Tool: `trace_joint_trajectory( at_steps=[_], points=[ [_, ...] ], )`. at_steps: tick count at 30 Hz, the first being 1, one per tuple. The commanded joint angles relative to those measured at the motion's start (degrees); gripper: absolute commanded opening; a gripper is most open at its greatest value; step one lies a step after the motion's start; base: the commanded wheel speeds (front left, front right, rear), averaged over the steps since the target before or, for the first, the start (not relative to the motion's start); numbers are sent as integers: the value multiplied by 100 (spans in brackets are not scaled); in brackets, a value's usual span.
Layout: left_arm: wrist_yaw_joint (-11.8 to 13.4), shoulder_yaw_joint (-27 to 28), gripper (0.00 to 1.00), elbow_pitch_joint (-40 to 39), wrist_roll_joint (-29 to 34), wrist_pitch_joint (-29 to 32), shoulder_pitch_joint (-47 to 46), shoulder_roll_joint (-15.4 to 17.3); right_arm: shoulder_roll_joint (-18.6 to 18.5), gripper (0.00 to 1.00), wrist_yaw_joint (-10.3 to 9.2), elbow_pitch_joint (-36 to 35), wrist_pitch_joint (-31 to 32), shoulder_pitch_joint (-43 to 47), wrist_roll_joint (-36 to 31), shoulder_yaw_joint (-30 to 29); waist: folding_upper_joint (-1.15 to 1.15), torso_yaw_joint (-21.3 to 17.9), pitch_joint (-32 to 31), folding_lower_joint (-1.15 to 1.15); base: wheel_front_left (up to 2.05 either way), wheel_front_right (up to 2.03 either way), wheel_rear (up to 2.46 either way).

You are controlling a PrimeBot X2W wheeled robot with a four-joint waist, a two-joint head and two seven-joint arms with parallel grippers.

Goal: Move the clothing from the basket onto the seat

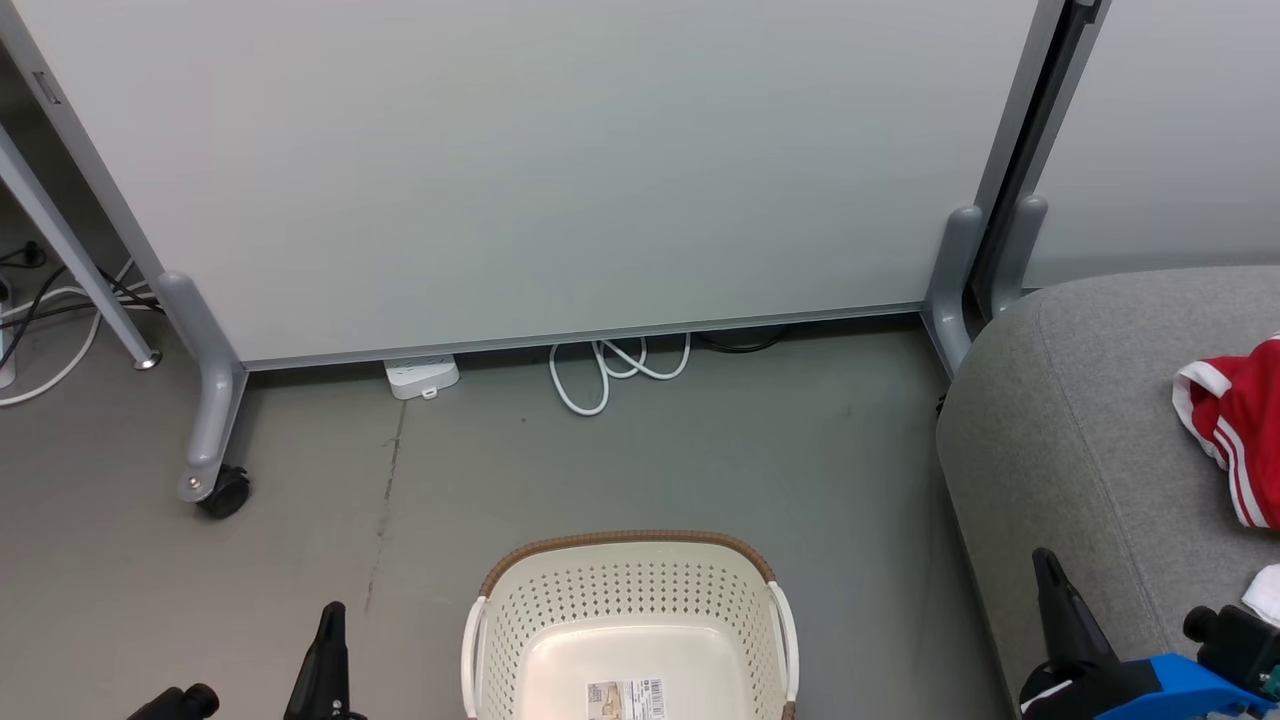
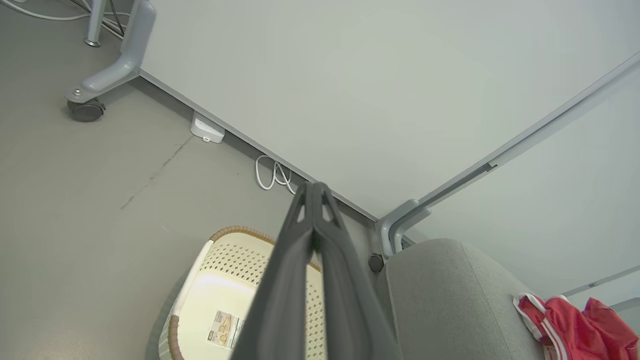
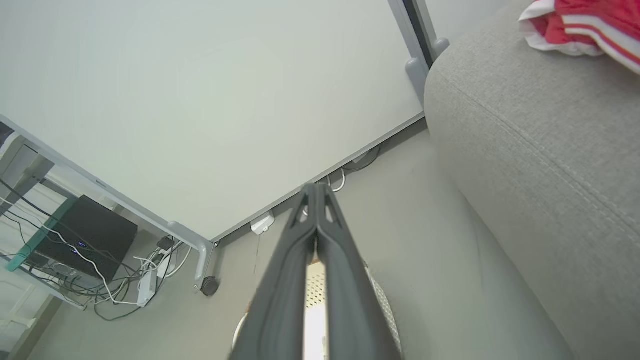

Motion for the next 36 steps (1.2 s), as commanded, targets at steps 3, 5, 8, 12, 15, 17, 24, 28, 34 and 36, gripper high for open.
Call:
trace_joint_trajectory(
  at_steps=[3, 5, 8, 12, 15, 17, 24, 28, 34, 36],
  points=[
    [-4, 75, 0, -130, -368, 93, -181, 57, -7, 0, -1, -21, 39, -198, 447, -21, 0, -10, 3, 0, 0, 0, 0],
    [-4, 99, 0, -146, -522, 131, -194, 60, -7, 0, -1, -5, 52, -225, 626, -25, 0, -15, 4, 0, 0, 0, 0],
    [-5, 133, 0, -171, -740, 189, -214, 64, -7, 0, -1, 17, 75, -258, 891, -30, 0, -24, 7, 0, 0, 0, 0],
    [-5, 174, 0, -203, -1021, 261, -239, 68, -7, 0, -1, 48, 96, -305, 1232, -36, 0, -35, 10, 0, 0, 0, 0],
    [-6, 204, 0, -225, -1228, 316, -254, 71, -7, 0, -1, 71, 118, -336, 1482, -42, 0, -43, 12, 0, 0, 0, 0],
    [-6, 225, 0, -239, -1358, 351, -267, 73, -7, 0, -2, 87, 133, -356, 1637, -45, 0, -49, 14, 0, 0, 0, 0],
    [-7, 299, 0, -289, -1800, 470, -307, 78, -6, 0, -2, 134, 170, -431, 2179, -56, 0, -68, 19, 0, 0, 0, 0],
    [-7, 338, 0, -314, -2039, 536, -329, 80, -6, 0, -2, 163, 190, -465, 2470, -61, 0, -80, 23, 0, 0, 0, 0],
    [-8, 400, 0, -358, -2438, 646, -361, 82, -6, 0, -2, 206, 230, -536, 2953, -70, 0, -99, 28, 0, 0, 0, 0],
    [-9, 420, 0, -370, -2550, 679, -372, 82, -6, 0, -2, 217, 236, -552, 3084, -72, 0, -105, 30, 0, 0, 0, 0]
  ],
)
